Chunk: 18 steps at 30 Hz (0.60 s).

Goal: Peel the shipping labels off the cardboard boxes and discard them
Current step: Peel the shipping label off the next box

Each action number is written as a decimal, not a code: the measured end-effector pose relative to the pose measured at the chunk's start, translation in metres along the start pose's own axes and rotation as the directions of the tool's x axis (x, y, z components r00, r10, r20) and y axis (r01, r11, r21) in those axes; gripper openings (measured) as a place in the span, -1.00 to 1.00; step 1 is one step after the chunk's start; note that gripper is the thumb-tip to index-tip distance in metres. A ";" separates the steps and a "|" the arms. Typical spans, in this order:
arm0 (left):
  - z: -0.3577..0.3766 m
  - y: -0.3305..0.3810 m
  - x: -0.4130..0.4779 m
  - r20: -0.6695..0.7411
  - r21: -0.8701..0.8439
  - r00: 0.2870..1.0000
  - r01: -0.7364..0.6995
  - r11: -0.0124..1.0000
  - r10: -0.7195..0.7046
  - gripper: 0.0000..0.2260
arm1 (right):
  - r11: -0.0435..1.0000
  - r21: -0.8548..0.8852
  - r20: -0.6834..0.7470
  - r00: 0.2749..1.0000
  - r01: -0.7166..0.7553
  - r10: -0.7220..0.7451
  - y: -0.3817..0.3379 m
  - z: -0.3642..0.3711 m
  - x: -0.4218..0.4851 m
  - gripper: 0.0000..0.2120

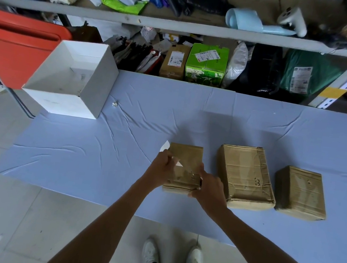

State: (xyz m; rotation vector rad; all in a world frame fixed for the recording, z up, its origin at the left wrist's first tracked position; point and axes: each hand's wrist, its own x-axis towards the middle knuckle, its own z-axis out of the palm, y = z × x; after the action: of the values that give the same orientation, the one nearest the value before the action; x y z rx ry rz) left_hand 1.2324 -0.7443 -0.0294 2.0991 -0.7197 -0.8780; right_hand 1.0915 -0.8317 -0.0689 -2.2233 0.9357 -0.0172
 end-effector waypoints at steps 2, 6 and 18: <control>0.000 -0.002 -0.002 -0.004 -0.008 1.000 -0.010 1.000 0.010 -0.87 | 1.000 0.014 -0.011 1.000 0.013 -0.012 -0.002 0.000 -0.001 -0.11; 0.001 -0.007 -0.003 -0.043 -0.053 0.999 0.022 0.998 -0.024 -0.82 | 0.999 0.017 -0.018 0.999 0.033 -0.032 -0.001 0.001 -0.001 -0.12; -0.004 -0.019 -0.003 -0.116 -0.361 0.992 0.006 0.933 -0.052 -0.83 | 1.000 0.010 -0.033 0.999 0.023 -0.023 0.006 0.004 -0.003 -0.08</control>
State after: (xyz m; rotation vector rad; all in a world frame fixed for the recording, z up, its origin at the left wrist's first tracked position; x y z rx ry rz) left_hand 1.2379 -0.7297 -0.0415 1.8197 -0.4249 -0.8175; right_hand 1.0863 -0.8307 -0.0749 -2.2303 0.9261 -0.0697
